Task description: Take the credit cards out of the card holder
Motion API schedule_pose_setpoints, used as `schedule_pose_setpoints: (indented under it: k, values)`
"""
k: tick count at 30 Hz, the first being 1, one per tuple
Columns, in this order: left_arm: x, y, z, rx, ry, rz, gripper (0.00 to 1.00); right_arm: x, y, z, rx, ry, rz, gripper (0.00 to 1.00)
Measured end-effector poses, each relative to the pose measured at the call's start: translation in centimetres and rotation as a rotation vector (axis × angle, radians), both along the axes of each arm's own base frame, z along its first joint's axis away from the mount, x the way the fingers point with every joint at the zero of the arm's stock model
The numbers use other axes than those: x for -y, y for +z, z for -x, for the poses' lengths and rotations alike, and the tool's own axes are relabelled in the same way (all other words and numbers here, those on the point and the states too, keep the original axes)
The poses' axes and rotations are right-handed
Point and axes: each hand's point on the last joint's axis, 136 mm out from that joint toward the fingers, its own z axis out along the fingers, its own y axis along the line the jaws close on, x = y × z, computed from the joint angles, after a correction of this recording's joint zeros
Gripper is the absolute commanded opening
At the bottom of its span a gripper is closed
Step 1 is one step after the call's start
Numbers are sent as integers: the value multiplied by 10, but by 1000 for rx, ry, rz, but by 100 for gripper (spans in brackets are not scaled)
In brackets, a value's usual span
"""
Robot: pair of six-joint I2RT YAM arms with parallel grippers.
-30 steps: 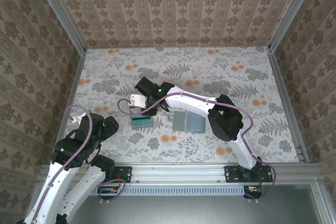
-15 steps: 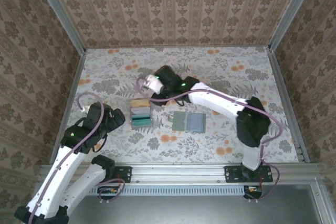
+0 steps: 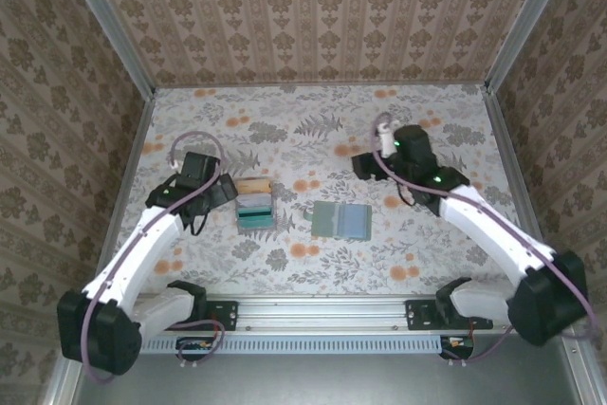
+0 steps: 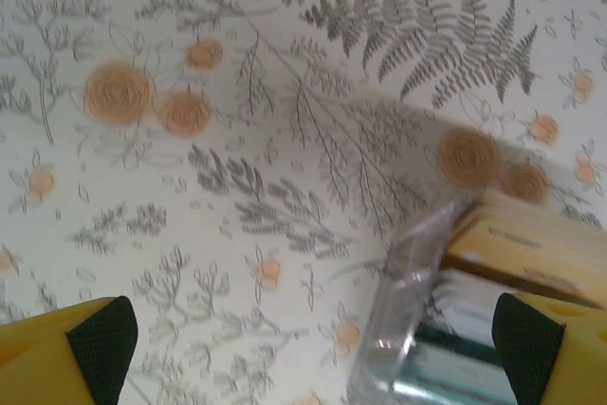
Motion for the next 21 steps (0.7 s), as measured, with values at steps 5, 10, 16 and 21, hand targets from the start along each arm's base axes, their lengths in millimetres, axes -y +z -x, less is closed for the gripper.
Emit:
schedule_pose_setpoints:
  k: [5,10,16,21]
  values:
    - [-28,9,-30,102,53,-75,100,67,-3,18,80,-233,-6,100]
    - [-63,-4,-42,131,84,-217,100,116,-29,23,124,-432,81,100]
    - [-95,-35,-50,115,81,-325,100,152,-82,23,61,-575,194,100]
    - [-103,-58,-65,146,50,-361,100,171,-108,5,33,-646,222,100]
